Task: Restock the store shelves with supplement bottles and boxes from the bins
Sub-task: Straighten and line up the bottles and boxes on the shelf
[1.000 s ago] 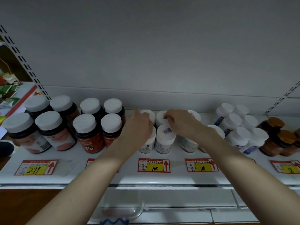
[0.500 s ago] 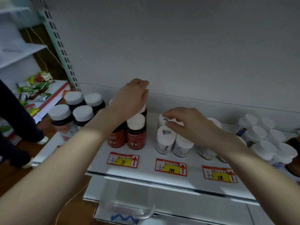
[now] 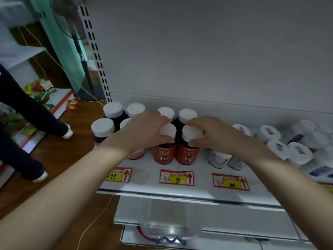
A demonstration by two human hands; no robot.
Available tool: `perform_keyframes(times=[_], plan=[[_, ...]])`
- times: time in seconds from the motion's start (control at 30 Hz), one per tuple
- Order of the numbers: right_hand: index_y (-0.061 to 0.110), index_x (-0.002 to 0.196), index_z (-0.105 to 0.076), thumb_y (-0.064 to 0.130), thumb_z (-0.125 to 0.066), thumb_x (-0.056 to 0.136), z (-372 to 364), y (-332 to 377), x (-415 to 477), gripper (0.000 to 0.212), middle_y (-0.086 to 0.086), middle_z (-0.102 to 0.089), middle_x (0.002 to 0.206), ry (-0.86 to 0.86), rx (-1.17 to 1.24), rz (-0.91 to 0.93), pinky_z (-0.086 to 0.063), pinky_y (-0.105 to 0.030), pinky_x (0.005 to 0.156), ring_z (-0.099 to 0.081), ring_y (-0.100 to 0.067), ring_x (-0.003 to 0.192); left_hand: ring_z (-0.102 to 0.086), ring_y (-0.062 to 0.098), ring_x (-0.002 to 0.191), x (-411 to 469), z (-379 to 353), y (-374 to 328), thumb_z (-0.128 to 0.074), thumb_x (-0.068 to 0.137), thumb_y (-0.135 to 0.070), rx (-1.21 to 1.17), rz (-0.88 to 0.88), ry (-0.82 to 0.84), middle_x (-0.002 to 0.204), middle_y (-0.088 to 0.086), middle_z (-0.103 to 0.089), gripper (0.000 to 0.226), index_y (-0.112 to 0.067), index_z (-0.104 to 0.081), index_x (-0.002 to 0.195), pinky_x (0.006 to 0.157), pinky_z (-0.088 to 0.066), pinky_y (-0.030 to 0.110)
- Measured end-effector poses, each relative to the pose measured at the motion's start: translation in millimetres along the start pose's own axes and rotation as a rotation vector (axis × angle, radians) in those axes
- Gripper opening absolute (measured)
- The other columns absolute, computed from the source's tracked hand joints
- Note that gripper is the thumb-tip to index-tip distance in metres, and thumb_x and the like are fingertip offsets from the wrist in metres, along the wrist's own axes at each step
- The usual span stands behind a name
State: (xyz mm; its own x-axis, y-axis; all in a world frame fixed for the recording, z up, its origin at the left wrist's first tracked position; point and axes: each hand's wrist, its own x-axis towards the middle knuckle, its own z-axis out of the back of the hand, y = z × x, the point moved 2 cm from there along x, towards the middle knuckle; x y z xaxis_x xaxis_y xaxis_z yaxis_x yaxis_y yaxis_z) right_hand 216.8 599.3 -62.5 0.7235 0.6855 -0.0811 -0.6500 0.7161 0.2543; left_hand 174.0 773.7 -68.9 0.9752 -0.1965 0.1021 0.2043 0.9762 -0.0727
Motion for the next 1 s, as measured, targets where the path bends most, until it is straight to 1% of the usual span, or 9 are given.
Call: perform_keyframes(times=[0.17, 0.33, 0.43, 0.53, 0.6, 0.73, 0.8, 0.87, 1.0], plan=[[0.021, 0.134, -0.045, 0.030, -0.061, 0.087, -9.2, 0.4, 2.8, 0.050, -0.009, -0.049, 0.120, -0.045, 0.008, -0.078, -0.030, -0.024, 0.076, -0.044, -0.014, 0.094, -0.053, 0.024, 0.091, 0.4, -8.5, 4.4, -0.052, 0.089, -0.042, 0.010, -0.091, -0.008, 0.094, 0.005, -0.048, 0.036, -0.010, -0.060, 0.102, 0.068, -0.036, 0.030], [0.019, 0.132, -0.048, 0.030, -0.059, 0.088, -13.0, -0.8, -0.9, 0.047, -0.006, -0.051, 0.123, -0.081, 0.031, -0.061, -0.032, -0.023, 0.080, -0.046, -0.015, 0.103, -0.054, 0.025, 0.090, -3.6, -10.1, 3.4, -0.050, 0.088, -0.045, -0.009, -0.084, -0.065, 0.096, 0.008, -0.049, 0.039, -0.009, -0.061, 0.100, 0.070, -0.038, 0.030], [0.016, 0.129, -0.050, 0.028, -0.056, 0.090, -11.4, -3.6, -5.6, 0.041, -0.003, -0.053, 0.126, -0.300, 0.302, -0.116, -0.036, -0.021, 0.089, -0.047, -0.011, 0.106, -0.058, 0.034, 0.091, -10.4, -16.0, 0.2, -0.038, 0.088, -0.047, -0.150, -0.030, -0.332, 0.103, 0.019, -0.057, 0.053, -0.002, -0.062, 0.103, 0.070, -0.042, 0.032], [0.018, 0.137, -0.041, 0.028, -0.042, 0.097, -15.7, -3.8, -2.5, 0.041, 0.002, -0.047, 0.130, -0.556, 0.677, -0.305, -0.030, -0.014, 0.091, -0.044, -0.008, 0.115, -0.043, 0.036, 0.123, -9.4, -26.4, -12.0, -0.031, 0.098, -0.034, -0.532, 0.168, -0.492, 0.133, 0.025, -0.045, 0.049, 0.003, -0.050, 0.123, 0.098, -0.032, 0.027], [0.020, 0.142, -0.032, 0.032, -0.036, 0.099, -26.8, -1.6, 5.7, 0.045, 0.005, -0.038, 0.141, -0.527, 0.836, -0.373, -0.023, -0.011, 0.096, -0.036, -0.008, 0.127, -0.031, 0.028, 0.134, -2.9, -36.7, -17.8, -0.028, 0.100, -0.036, -0.809, 0.305, -0.424, 0.141, 0.016, -0.039, 0.050, -0.001, -0.043, 0.132, 0.104, -0.021, 0.020], [0.023, 0.145, -0.024, 0.040, -0.032, 0.098, -41.6, -4.3, 16.7, 0.050, 0.007, -0.024, 0.152, -0.456, 0.931, -0.389, -0.016, -0.023, 0.110, -0.022, -0.009, 0.139, -0.049, 0.011, 0.106, 4.9, -48.2, -18.2, -0.026, 0.100, -0.038, -1.145, 0.393, -0.477, 0.108, -0.005, -0.053, 0.027, -0.027, -0.050, 0.103, 0.095, -0.034, 0.027], [0.024, 0.145, -0.023, 0.044, -0.030, 0.098, -43.7, -6.2, 19.9, 0.052, 0.008, -0.023, 0.152, -0.428, 0.960, -0.402, -0.014, -0.021, 0.108, -0.021, -0.009, 0.139, -0.042, -0.003, 0.114, 4.9, -50.7, -20.3, -0.023, 0.099, -0.042, -1.229, 0.422, -0.412, 0.119, -0.021, -0.046, 0.026, -0.041, -0.043, 0.116, 0.102, -0.026, 0.021], [0.023, 0.145, -0.023, 0.045, -0.029, 0.097, -44.5, -6.2, 22.4, 0.053, 0.008, -0.023, 0.153, -0.404, 0.981, -0.398, -0.014, -0.019, 0.106, -0.021, -0.009, 0.139, -0.029, 0.000, 0.131, 3.9, -54.2, -20.5, -0.021, 0.098, -0.046, -1.237, 0.458, -0.384, 0.139, -0.016, -0.034, 0.049, -0.027, -0.031, 0.142, 0.110, -0.018, 0.021], [0.021, 0.145, -0.025, 0.044, -0.027, 0.098, -46.2, -5.1, 23.4, 0.052, 0.007, -0.026, 0.151, -0.396, 1.003, -0.394, -0.014, -0.018, 0.106, -0.022, -0.008, 0.139, -0.037, 0.008, 0.130, 2.4, -56.5, -15.6, -0.022, 0.097, -0.048, -1.227, 0.454, -0.431, 0.137, -0.009, -0.043, 0.052, -0.021, -0.038, 0.139, 0.110, -0.026, 0.027]])
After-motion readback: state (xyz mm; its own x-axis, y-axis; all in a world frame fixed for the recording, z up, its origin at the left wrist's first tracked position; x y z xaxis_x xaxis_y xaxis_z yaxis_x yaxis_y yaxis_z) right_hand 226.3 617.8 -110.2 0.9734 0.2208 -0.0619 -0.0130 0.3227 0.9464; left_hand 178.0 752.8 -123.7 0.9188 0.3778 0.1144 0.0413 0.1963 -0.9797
